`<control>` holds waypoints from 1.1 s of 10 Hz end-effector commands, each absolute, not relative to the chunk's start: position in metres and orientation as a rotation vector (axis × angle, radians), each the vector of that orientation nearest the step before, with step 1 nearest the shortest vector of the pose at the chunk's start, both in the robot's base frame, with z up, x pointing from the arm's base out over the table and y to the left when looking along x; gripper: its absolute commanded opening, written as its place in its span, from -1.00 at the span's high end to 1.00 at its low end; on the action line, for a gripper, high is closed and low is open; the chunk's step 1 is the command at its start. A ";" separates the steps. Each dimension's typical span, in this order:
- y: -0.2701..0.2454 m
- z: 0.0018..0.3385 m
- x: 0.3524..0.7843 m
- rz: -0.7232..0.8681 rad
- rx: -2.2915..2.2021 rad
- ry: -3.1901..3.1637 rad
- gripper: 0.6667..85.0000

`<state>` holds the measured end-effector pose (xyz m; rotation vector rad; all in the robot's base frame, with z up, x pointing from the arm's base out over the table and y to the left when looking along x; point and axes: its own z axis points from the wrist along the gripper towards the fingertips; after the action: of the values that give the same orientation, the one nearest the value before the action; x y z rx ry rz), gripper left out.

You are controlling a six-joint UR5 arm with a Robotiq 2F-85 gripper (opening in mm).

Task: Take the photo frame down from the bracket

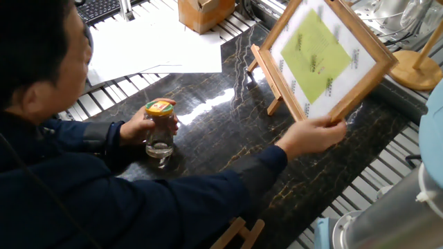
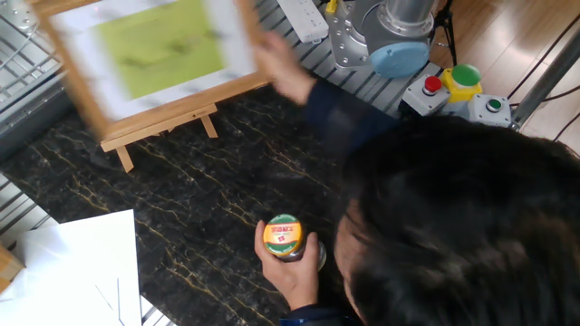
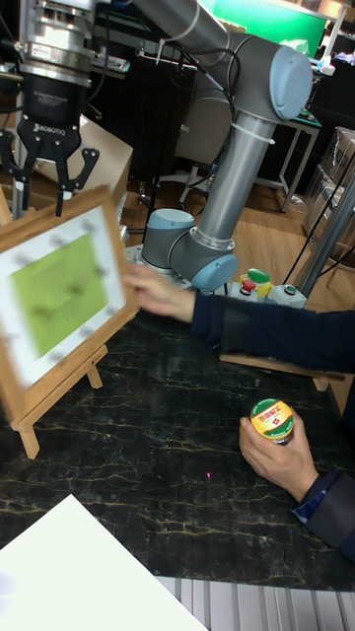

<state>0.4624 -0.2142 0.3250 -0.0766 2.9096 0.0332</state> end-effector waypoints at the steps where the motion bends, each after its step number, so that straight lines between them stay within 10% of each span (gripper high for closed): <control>1: -0.200 0.332 0.457 0.042 -0.012 2.921 -0.04; 11: -0.179 0.321 0.395 0.178 0.051 2.924 -0.08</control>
<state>0.4041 -0.1805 0.3240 0.0643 2.9439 0.1444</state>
